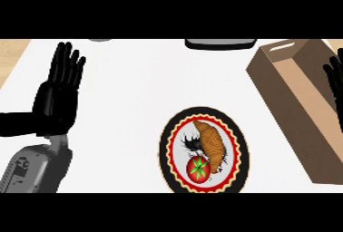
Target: Pick the croissant from the plate and place it in the cardboard box
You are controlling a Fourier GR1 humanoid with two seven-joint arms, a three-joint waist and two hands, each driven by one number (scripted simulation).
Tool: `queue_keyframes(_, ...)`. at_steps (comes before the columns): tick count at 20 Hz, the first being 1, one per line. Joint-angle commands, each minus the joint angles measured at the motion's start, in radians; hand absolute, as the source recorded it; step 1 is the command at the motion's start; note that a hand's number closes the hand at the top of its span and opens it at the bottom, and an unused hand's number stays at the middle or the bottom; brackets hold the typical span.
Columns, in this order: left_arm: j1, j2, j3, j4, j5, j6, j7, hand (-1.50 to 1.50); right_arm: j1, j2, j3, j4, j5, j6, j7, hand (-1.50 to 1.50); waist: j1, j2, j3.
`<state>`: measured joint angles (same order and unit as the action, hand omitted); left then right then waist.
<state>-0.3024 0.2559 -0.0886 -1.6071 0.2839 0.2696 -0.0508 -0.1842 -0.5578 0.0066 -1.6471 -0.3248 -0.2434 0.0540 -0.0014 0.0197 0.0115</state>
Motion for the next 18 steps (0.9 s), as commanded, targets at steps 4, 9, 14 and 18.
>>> queue_keyframes(4, 0.057, 0.016, 0.016, 0.042, -0.024, 0.023, 0.131, 0.0, 0.061, 0.044, -0.062, 0.012, 0.033, -0.018, -0.057, 1.5, -0.002, -0.02, -0.011)
queue_keyframes(9, 0.137, 0.057, 0.042, 0.049, 0.033, -0.038, 0.174, 0.0, 0.173, -0.04, 0.021, 0.105, 0.304, -0.117, -0.05, 1.5, 0.005, -0.017, -0.012)
queue_keyframes(14, 0.175, 0.016, -0.007, 0.009, -0.015, 0.001, 0.194, 0.0, 0.151, -0.008, 0.11, 0.085, 0.457, -0.128, -0.267, -1.5, 0.005, -0.02, -0.011)
queue_keyframes(18, 0.218, 0.016, 0.002, -0.002, 0.006, -0.028, 0.186, 0.0, 0.165, -0.193, 0.143, -0.131, 0.487, 0.027, -0.016, -1.5, -0.006, -0.027, -0.014)
